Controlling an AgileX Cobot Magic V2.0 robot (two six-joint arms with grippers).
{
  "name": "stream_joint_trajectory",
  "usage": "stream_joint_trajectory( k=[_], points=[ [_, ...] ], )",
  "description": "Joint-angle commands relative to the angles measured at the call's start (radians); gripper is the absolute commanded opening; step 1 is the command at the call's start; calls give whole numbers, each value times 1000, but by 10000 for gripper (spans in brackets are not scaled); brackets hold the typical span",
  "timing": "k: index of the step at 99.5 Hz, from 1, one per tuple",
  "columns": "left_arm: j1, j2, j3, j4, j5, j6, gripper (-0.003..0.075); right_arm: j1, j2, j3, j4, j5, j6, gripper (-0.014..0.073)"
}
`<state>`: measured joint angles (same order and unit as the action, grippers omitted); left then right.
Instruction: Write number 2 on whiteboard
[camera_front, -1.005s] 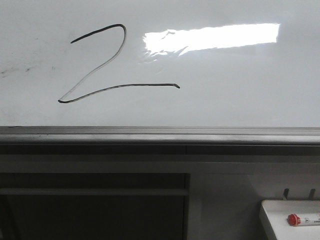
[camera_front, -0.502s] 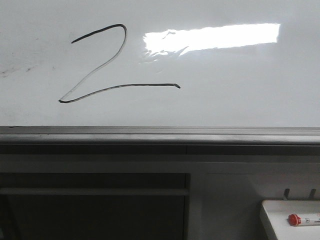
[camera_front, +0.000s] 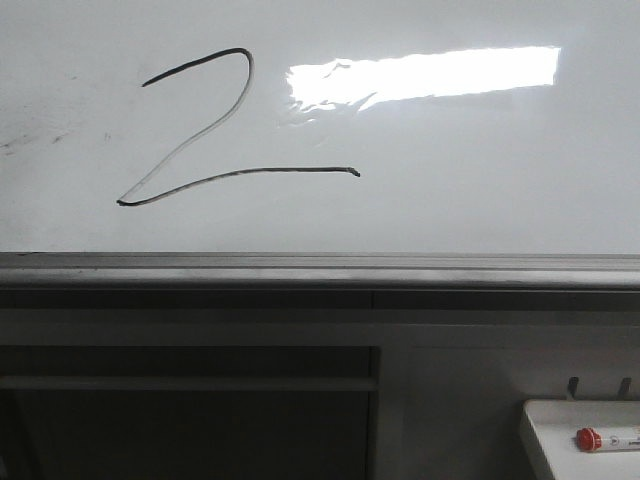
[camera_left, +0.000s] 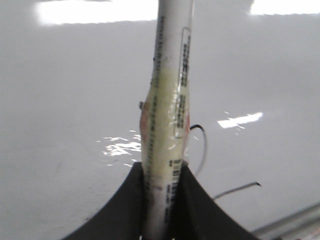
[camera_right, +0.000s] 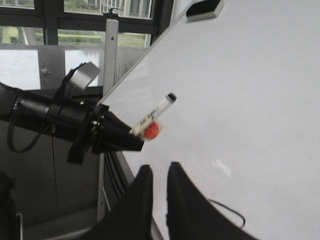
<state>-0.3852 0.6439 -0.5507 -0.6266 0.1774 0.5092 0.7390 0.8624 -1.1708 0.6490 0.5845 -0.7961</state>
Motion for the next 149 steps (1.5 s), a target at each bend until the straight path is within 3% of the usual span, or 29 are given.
stream_joint_trajectory(
  k=[1,25,52,101,136,149],
  points=[
    [-3,46,14,-22,-210,-23,-20,-41,-42,29,24,-2,39,-67],
    [-3,284,-5,-38,-264,-23,-20,-63,-86,192,60,-20,98,-67],
    [-3,472,-114,-45,-272,-23,-20,-63,-86,262,114,-70,98,-67],
    [-3,658,-185,-45,-338,-23,-20,-63,-86,262,128,-82,98,-67],
    [-3,675,-185,-80,-323,-23,-18,-63,-86,262,133,-82,98,-67],
    [-3,675,-185,-105,-306,-23,84,-63,-86,262,137,-82,98,-67]
  ],
)
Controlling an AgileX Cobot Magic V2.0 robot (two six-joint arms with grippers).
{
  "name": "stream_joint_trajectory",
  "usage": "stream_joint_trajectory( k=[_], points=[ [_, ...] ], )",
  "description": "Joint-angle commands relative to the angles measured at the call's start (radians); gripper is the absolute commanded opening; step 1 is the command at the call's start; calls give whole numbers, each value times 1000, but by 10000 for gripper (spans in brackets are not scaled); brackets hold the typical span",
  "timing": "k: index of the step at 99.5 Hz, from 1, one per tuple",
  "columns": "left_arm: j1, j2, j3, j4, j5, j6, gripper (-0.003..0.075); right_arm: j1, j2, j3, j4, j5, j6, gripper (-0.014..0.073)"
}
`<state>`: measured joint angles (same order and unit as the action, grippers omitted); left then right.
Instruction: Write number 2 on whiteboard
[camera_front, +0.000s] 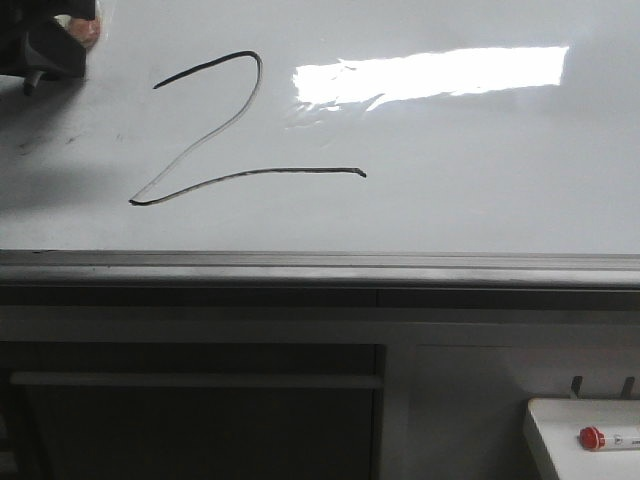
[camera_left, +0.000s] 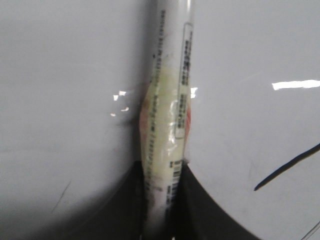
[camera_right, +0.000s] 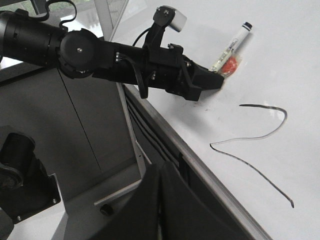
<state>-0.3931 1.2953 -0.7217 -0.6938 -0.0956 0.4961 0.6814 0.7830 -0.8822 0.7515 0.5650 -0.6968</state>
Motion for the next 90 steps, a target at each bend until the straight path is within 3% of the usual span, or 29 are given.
stream_joint_trajectory(
  k=[1,16,28,61,90],
  points=[
    [5,24,-14,-38,-33,-10,93,-5,-6,-26,35,-62,-2,-67],
    [5,24,-14,-38,-33,-10,307,-5,3,-26,37,-62,-2,-67],
    [5,24,-14,-38,-32,-10,407,-5,17,-26,50,-62,-2,-67],
    [5,-15,-14,-38,-5,-10,497,-5,23,-26,62,-61,-2,-67],
    [5,-247,-14,-36,110,-8,494,-5,-16,-26,12,-85,-19,-67]
  ],
)
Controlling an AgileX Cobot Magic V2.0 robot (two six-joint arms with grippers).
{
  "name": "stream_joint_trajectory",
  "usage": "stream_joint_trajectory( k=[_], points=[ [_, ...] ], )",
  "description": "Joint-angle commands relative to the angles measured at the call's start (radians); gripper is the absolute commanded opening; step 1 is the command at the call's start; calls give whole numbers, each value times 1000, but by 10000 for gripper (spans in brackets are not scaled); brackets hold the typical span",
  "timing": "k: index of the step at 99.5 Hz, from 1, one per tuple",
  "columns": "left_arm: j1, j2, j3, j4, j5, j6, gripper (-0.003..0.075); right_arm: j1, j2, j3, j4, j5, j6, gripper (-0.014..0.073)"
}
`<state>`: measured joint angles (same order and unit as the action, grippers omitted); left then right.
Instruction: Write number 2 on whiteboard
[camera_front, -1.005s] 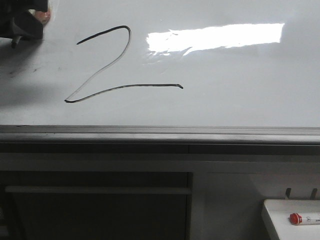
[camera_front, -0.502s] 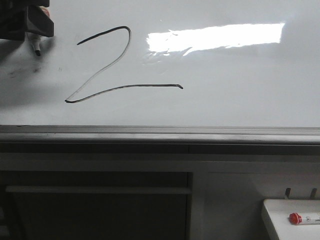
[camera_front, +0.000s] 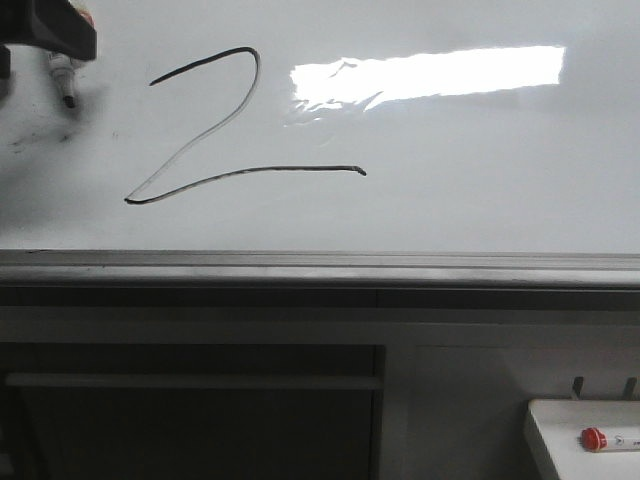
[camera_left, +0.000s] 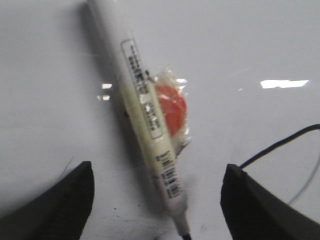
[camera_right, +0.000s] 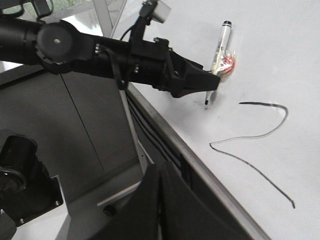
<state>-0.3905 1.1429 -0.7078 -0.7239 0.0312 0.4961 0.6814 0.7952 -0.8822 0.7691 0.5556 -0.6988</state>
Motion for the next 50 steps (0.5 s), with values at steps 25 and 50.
stream_joint_trajectory(
  k=[25,50],
  points=[
    [2,-343,-28,127,110,-6,434,-11,-114,33,-134,-131,-17,-67],
    [2,-649,43,217,336,-6,-21,-11,-282,350,-145,-378,-17,-66]
  ],
)
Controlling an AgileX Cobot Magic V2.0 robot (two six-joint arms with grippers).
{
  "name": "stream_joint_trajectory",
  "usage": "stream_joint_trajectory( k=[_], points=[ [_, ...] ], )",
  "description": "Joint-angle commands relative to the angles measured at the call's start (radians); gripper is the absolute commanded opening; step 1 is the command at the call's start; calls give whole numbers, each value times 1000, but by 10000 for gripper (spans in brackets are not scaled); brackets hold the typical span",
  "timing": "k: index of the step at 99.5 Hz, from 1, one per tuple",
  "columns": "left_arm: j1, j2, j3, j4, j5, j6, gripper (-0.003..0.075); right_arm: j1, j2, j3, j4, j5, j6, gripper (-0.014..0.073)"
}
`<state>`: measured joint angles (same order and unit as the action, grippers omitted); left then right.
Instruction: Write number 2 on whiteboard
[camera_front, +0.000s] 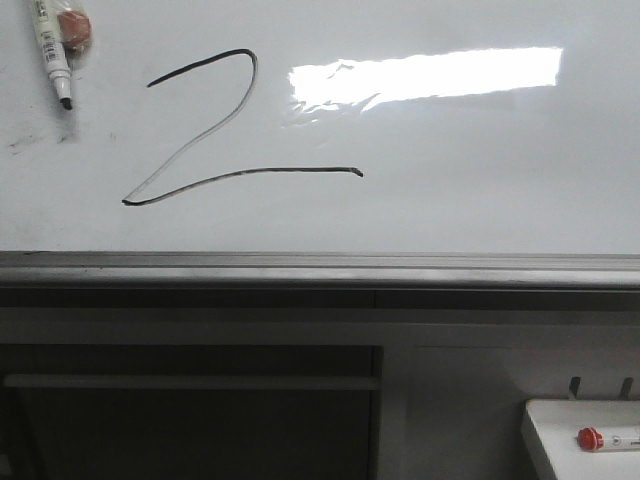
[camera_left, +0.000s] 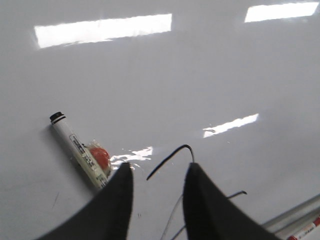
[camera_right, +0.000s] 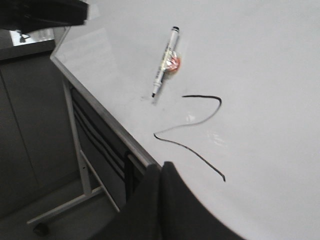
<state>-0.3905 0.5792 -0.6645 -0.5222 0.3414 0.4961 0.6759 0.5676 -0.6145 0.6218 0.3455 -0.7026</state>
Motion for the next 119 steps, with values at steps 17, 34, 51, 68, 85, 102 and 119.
stream_joint_trajectory(
  k=[17,34,51,68,85,102,119],
  points=[
    [2,-292,88,38,120,-6,-20,-6,-178,291,9,-326,-13,-67],
    [2,-458,167,45,132,-6,-20,-6,-232,370,9,-337,-13,-72],
    [2,-477,178,45,132,-6,-20,-6,-232,370,9,-338,-13,-72],
    [2,-477,179,45,132,-6,-20,-6,-232,370,9,-338,-13,-72],
    [2,-477,179,45,132,-6,-20,-6,-232,370,9,-338,-13,-72],
    [2,-477,179,45,132,-6,-20,-6,-232,370,9,-338,-13,-72],
    [6,-477,199,48,124,-6,-20,-6,-232,370,9,-338,-13,-72]
  ],
)
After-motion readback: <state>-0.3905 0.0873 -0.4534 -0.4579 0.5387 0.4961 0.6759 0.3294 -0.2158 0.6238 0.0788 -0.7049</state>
